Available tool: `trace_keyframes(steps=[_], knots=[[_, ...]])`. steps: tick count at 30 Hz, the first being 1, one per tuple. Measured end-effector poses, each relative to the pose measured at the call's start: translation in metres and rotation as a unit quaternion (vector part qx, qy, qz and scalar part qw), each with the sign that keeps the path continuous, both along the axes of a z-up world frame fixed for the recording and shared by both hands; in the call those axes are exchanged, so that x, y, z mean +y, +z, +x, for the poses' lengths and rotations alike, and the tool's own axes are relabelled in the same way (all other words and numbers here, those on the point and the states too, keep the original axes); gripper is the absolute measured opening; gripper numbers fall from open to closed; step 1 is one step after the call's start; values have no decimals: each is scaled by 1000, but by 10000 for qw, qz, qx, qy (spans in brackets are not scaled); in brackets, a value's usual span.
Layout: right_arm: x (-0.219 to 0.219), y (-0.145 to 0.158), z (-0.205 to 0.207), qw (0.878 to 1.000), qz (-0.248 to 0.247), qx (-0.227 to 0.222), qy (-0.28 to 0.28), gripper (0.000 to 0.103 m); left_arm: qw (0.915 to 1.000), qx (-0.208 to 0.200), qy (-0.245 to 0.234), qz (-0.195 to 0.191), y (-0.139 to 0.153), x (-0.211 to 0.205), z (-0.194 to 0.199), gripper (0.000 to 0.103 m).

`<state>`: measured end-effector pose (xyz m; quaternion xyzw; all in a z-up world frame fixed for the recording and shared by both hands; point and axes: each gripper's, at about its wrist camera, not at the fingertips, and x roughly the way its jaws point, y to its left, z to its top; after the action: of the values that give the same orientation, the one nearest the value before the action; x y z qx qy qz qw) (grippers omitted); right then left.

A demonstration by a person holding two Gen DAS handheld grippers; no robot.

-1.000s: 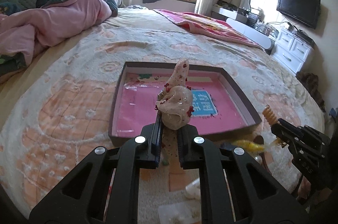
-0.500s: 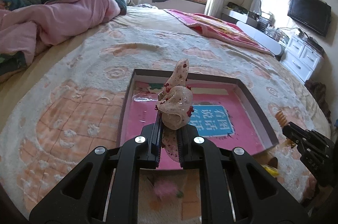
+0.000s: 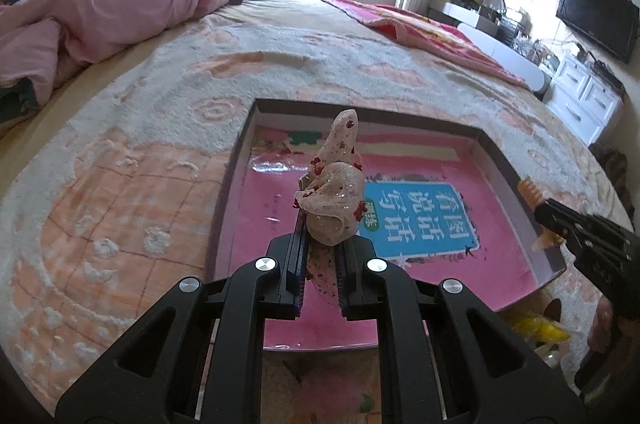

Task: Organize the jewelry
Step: 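Carry the lace bow and coiled beads over the pink tray and open both tools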

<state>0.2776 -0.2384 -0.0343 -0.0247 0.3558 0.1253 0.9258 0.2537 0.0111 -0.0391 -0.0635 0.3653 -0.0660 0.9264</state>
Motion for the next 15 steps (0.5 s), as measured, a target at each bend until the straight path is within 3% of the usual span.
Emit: trace_keyframes(steps=[6, 10, 12, 14, 15], knots=[[2, -13, 4, 9999, -57, 106, -18, 17, 9999, 33, -91, 90, -4, -2, -2, 8], [0, -19, 4, 9999, -29, 155, -27, 19, 9999, 19, -81, 134, -4, -2, -5, 15], [-1, -21, 4, 9998, -2, 177, -32, 19, 9999, -1, -65, 147, -3, -2, -6, 21], [-3, -22, 3, 9998, 19, 179, -46, 19, 9999, -26, -48, 136, -2, -1, -9, 37], [-4, -22, 2, 9998, 48, 168, -42, 20, 9999, -46, -36, 140, -1, -1, -10, 39]])
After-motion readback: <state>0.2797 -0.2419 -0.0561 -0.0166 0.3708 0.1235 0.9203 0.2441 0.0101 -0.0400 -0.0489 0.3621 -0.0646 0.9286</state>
